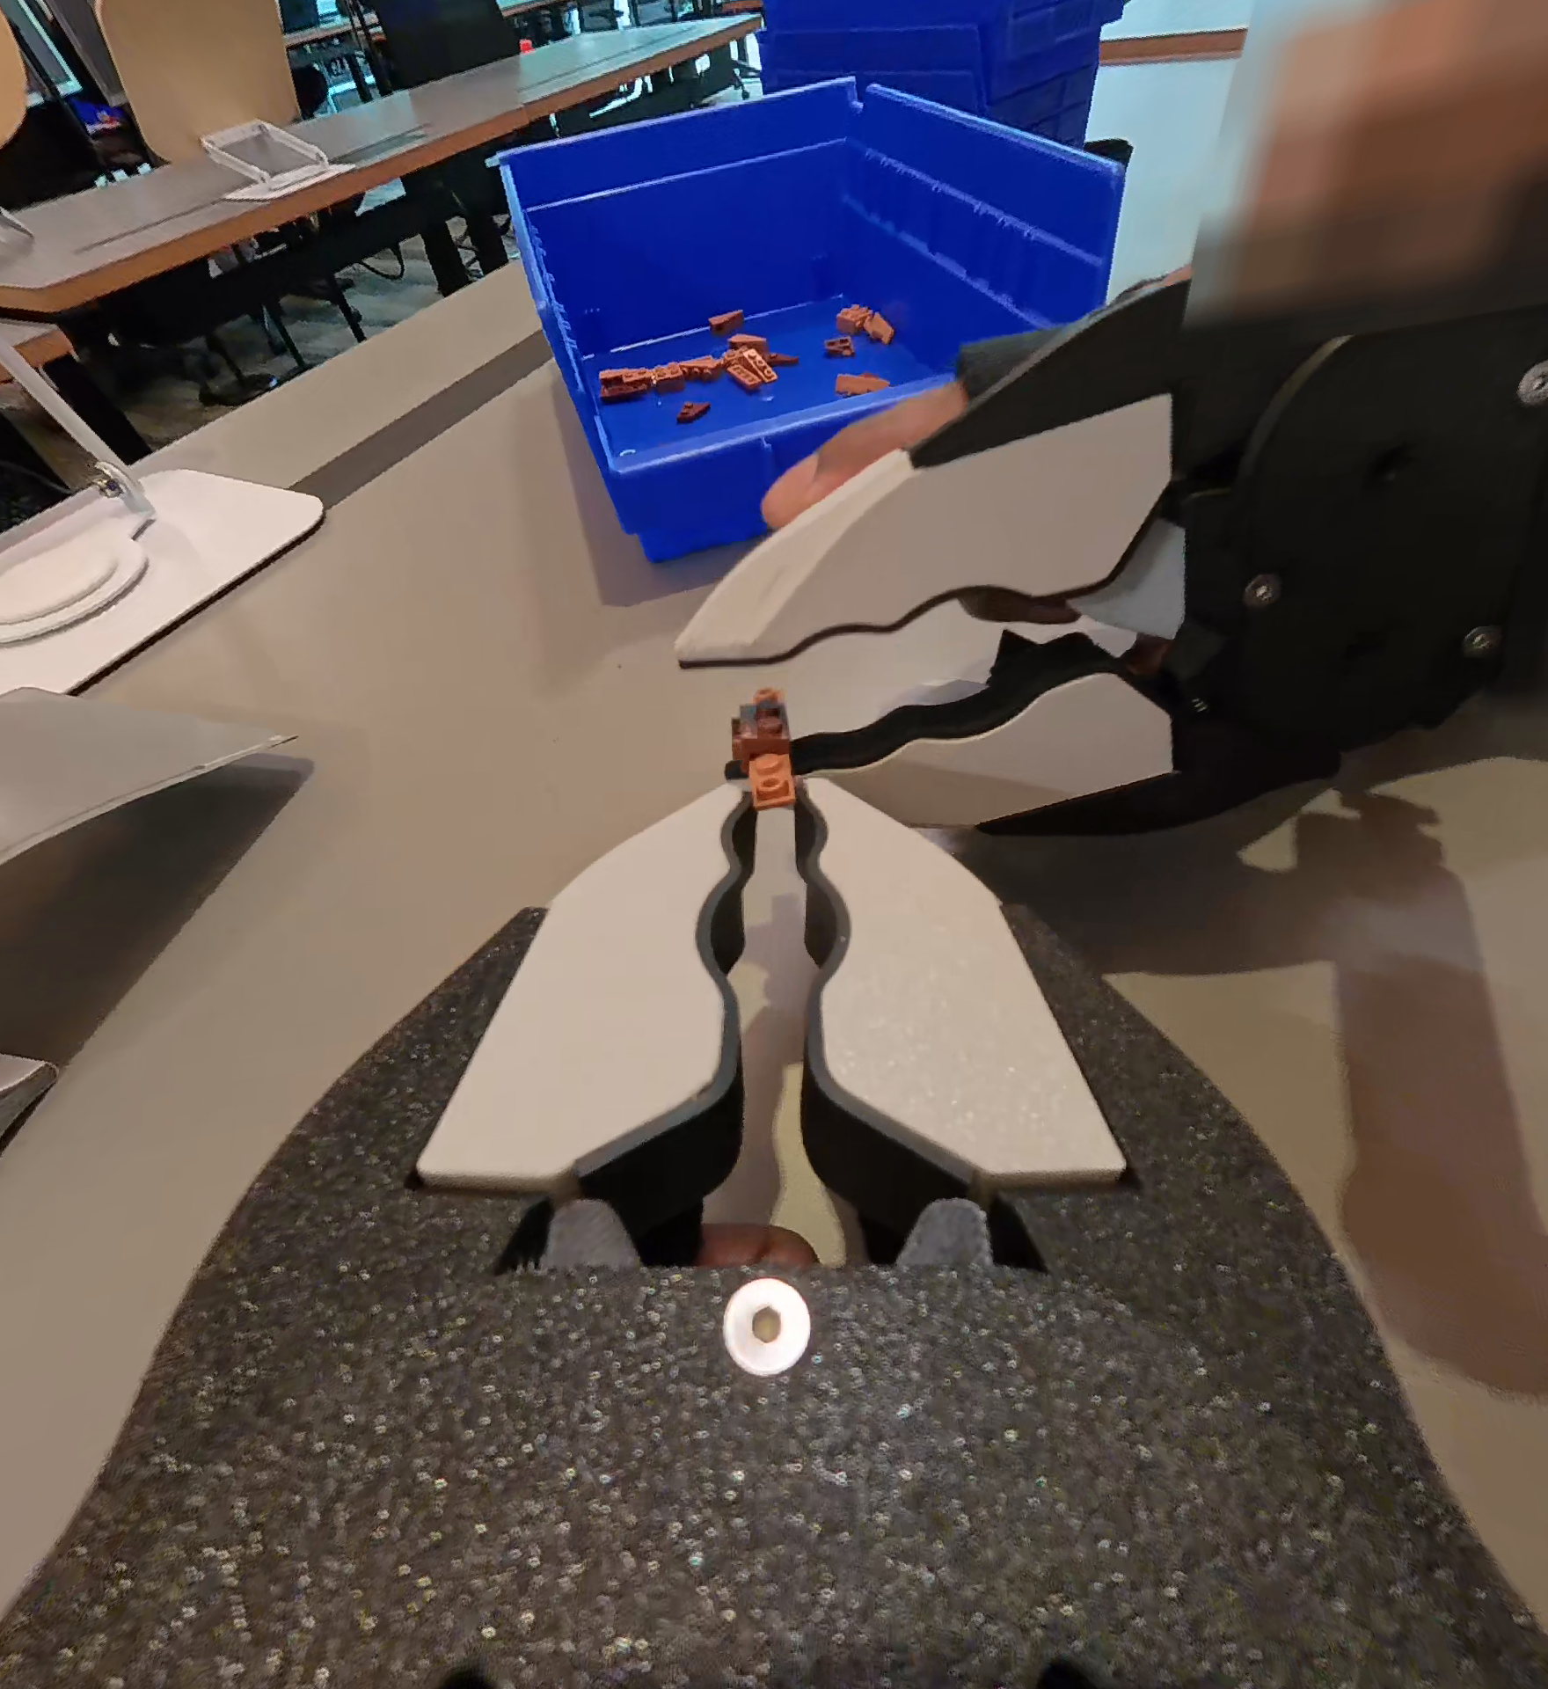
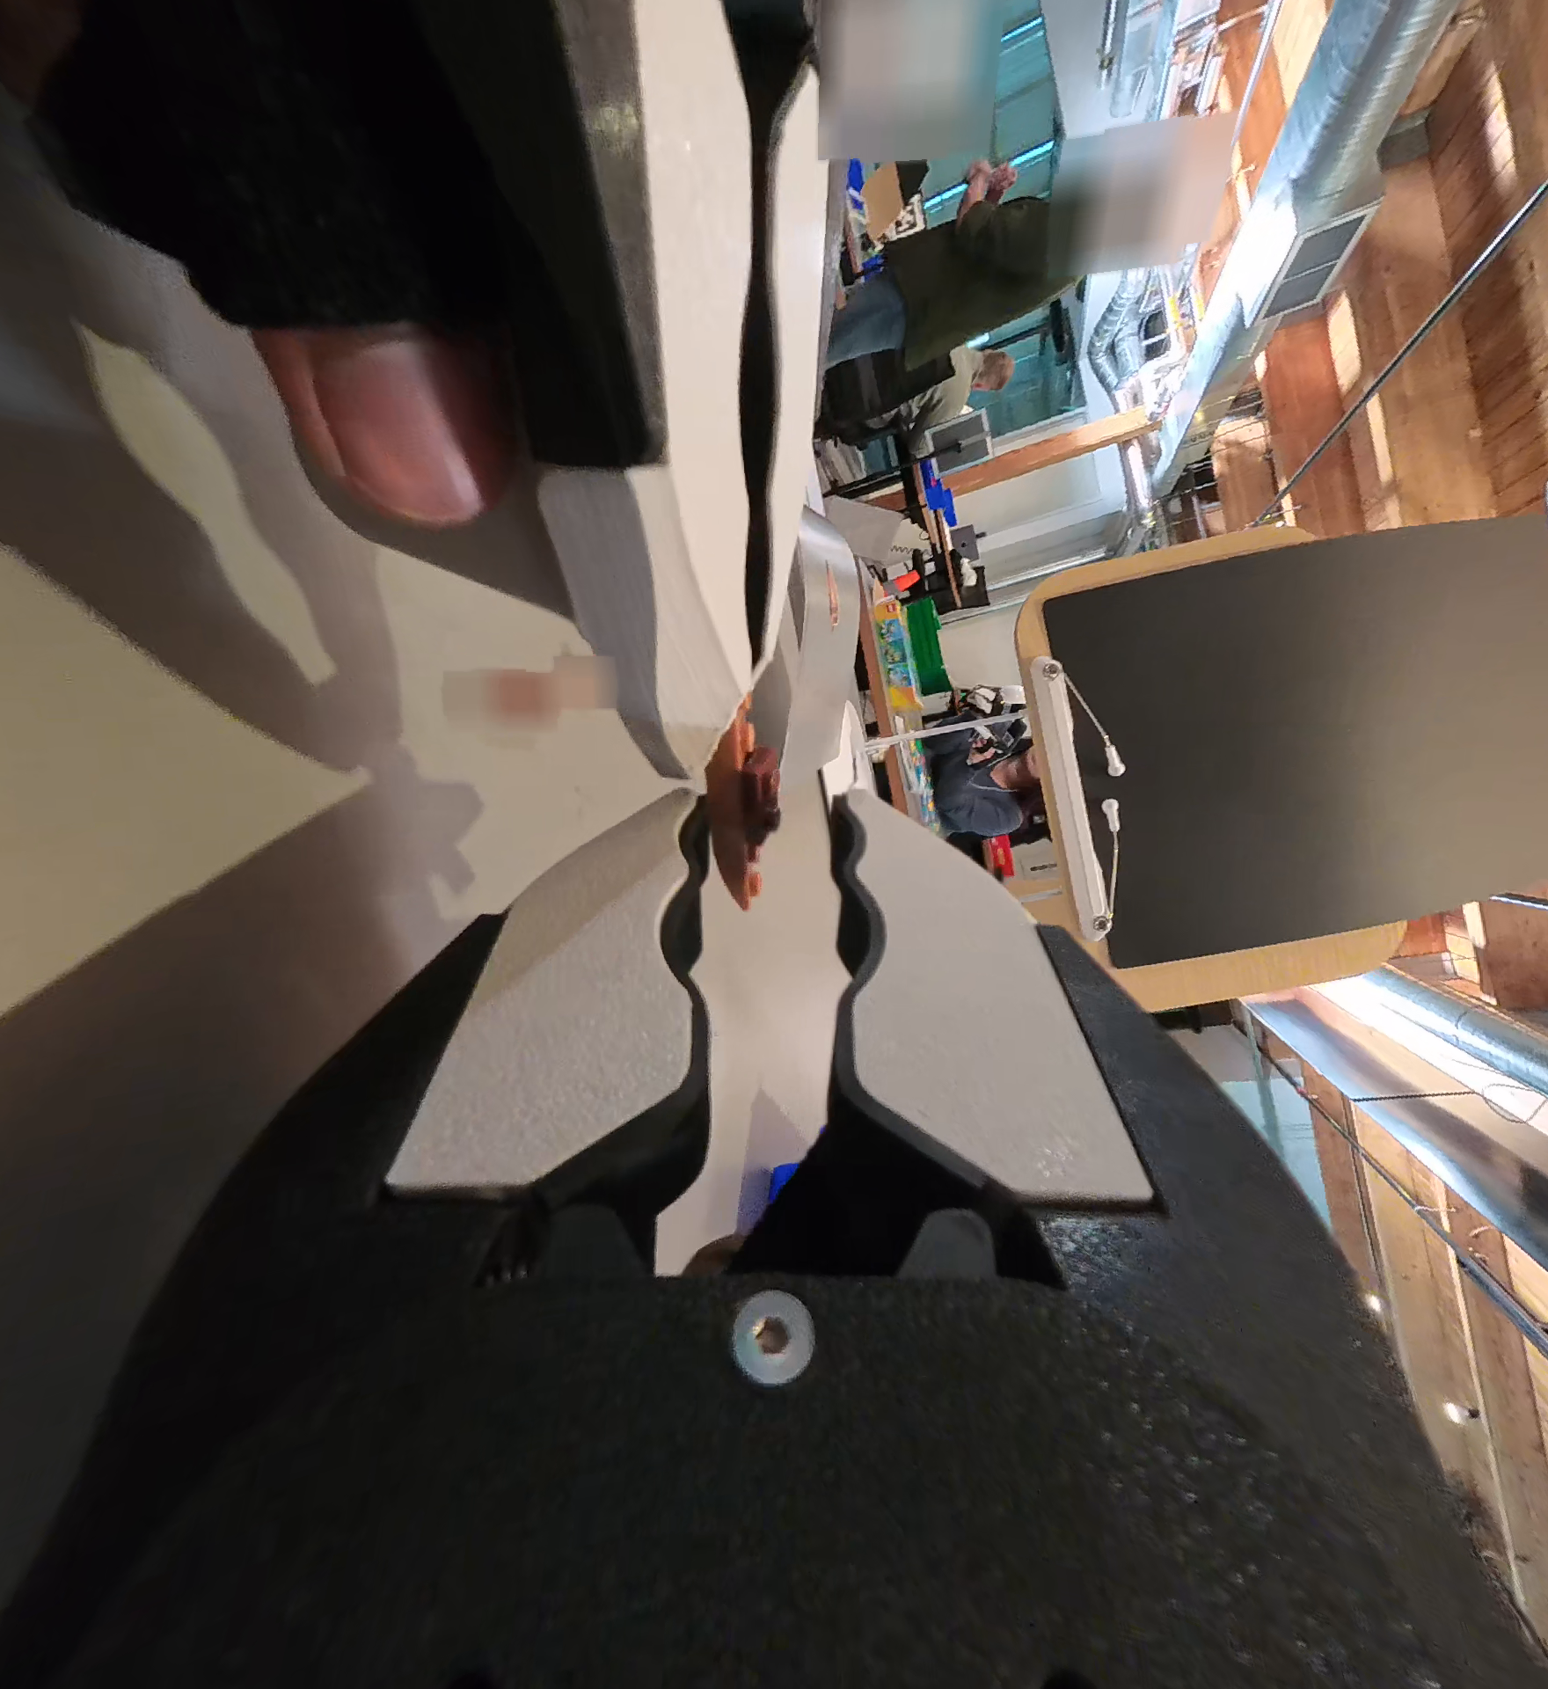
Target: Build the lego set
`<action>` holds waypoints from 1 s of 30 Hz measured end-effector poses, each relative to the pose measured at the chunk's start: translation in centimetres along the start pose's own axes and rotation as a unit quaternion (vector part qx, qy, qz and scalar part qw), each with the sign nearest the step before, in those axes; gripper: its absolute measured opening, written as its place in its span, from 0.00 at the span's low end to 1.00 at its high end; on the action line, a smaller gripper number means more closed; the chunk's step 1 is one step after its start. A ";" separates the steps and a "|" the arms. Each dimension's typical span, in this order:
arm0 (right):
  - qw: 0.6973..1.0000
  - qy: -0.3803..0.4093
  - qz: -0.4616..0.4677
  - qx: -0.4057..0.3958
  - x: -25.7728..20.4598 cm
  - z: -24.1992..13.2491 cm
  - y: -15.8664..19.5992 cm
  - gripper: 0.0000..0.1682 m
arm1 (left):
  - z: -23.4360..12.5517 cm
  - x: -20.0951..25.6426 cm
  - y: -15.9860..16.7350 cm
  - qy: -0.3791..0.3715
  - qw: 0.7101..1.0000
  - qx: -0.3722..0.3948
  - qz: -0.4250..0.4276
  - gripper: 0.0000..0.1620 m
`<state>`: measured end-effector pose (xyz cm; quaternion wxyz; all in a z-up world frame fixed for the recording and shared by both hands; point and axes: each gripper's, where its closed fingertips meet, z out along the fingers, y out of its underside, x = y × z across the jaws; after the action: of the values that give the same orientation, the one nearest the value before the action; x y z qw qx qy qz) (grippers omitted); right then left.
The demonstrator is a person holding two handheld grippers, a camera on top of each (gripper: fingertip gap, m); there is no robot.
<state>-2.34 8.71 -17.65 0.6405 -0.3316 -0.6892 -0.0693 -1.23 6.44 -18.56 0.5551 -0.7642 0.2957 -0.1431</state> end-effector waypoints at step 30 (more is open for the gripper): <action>1.000 -0.014 -0.024 0.010 -0.2 -0.4 -0.2 0.07 | 0.2 0.5 -0.5 -0.016 0.997 -0.010 0.077 0.05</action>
<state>-2.09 8.26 -17.72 0.6324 -0.3095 -0.7064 -0.0726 -0.61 6.38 -18.15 0.5611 -0.7471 0.3462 -0.0847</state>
